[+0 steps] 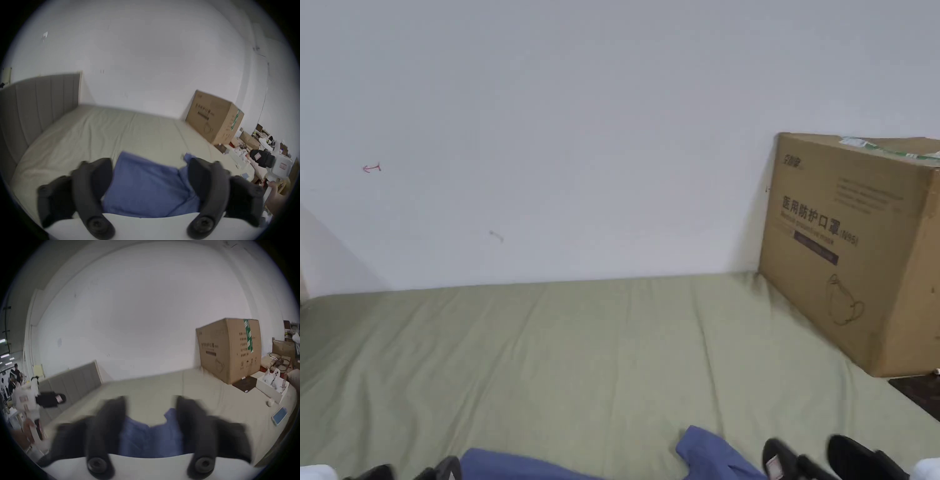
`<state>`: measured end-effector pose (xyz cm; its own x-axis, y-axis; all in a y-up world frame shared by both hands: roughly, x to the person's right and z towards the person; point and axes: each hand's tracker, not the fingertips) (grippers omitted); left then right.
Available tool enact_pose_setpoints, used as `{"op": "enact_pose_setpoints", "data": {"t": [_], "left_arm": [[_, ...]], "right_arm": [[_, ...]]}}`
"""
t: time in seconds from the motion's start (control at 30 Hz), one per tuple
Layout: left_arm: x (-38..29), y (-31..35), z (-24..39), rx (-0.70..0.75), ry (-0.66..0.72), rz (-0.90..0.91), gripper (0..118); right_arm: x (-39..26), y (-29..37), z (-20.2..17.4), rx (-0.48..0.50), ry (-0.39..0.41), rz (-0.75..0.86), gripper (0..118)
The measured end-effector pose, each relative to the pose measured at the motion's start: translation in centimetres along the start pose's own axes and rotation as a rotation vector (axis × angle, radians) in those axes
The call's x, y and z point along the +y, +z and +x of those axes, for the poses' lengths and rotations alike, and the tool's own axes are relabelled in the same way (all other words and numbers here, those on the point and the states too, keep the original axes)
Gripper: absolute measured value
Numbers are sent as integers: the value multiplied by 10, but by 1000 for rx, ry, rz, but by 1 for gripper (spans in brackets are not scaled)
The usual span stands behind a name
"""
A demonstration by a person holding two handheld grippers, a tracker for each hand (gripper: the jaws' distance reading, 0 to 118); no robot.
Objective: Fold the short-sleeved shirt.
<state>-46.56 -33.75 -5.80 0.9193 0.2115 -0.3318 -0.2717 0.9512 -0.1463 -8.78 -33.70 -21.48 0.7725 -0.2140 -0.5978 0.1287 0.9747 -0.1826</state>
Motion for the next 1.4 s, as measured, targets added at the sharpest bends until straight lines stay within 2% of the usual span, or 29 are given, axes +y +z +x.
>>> {"op": "enact_pose_setpoints", "data": {"t": [0.03, 0.07, 0.1, 0.17, 0.23, 0.3, 0.37, 0.43, 0.5, 0.57, 0.6, 0.63, 0.67, 0.7, 0.77, 0.9, 0.97, 1.03, 1.1, 1.13, 1.2, 1.23, 1.27, 1.33, 1.37, 1.4], "left_arm": [[-2, 0, 6, 32, -9, 3, 12], [-5, -2, 11, 49, -9, -8, 2], [-8, -2, 13, 53, -5, -8, 1], [-4, -11, 7, -15, 32, -30, 1], [8, -23, 4, -8, 17, -47, 1], [30, -50, -12, -7, 4, -84, 1], [48, -100, -30, 6, 5, -316, 1], [51, -170, -59, -51, 35, -600, 1], [41, -219, -82, -11, 46, -697, 1], [29, -269, -96, 51, -35, -711, 1], [23, -289, -101, 73, -90, -727, 10], [15, -310, -108, 103, -123, -747, 42], [3, -322, -109, 97, -107, -777, 96], [-8, -338, -114, 68, -65, -786, 104], [-28, -365, -119, 64, -49, -827, 103], [-68, -402, -135, 111, -119, -901, 103], [-90, -409, -143, 100, -106, -938, 108], [-90, -396, -137, 85, -128, -832, 110], [-92, -386, -137, 102, -150, -807, 104], [-90, -377, -132, 108, -178, -788, 95], [-82, -359, -117, 114, -267, -746, 51], [-78, -349, -110, 109, -313, -738, 14], [-74, -342, -110, 100, -345, -744, 1], [-60, -321, -103, 121, -337, -696, 1], [-49, -312, -107, 100, -280, -672, 0], [-36, -303, -114, 95, -212, -649, 0]], "right_arm": [[-2, -2, -5, 13, -30, 20, 5], [-3, -3, -9, -5, -46, 27, 1], [-5, -4, -11, 0, -63, 32, 1], [-3, -16, -6, 72, -83, -21, 1], [-2, -22, -7, 53, -50, -47, 1], [-1, -27, 0, 62, -54, -53, 1], [-1, -32, 3, 66, -68, -74, 1], [-5, -40, 10, 56, -85, -98, 1], [-10, -51, 15, 55, -106, -140, 1], [-18, -63, 22, 55, -125, -176, 1], [-22, -69, 25, 50, -133, -191, 1], [-26, -76, 28, 46, -142, -208, 1], [-29, -81, 31, 43, -149, -221, 1], [-34, -87, 35, 39, -154, -236, 1], [-41, -98, 41, 32, -163, -262, 1], [-54, -114, 51, 17, -168, -318, 1], [-59, -117, 55, 8, -163, -332, 1], [-63, -119, 59, -4, -158, -347, 1], [-66, -119, 65, -12, -163, -356, 1], [-66, -120, 69, -15, -170, -362, 1], [-61, -125, 76, -20, -175, -369, 1], [-58, -128, 82, -20, -180, -373, 1], [-54, -132, 89, -16, -194, -377, 1], [-45, -149, 108, -3, -246, -409, 1], [-39, -159, 114, -10, -255, -435, 4], [-36, -173, 125, -20, -262, -464, 17]]}}
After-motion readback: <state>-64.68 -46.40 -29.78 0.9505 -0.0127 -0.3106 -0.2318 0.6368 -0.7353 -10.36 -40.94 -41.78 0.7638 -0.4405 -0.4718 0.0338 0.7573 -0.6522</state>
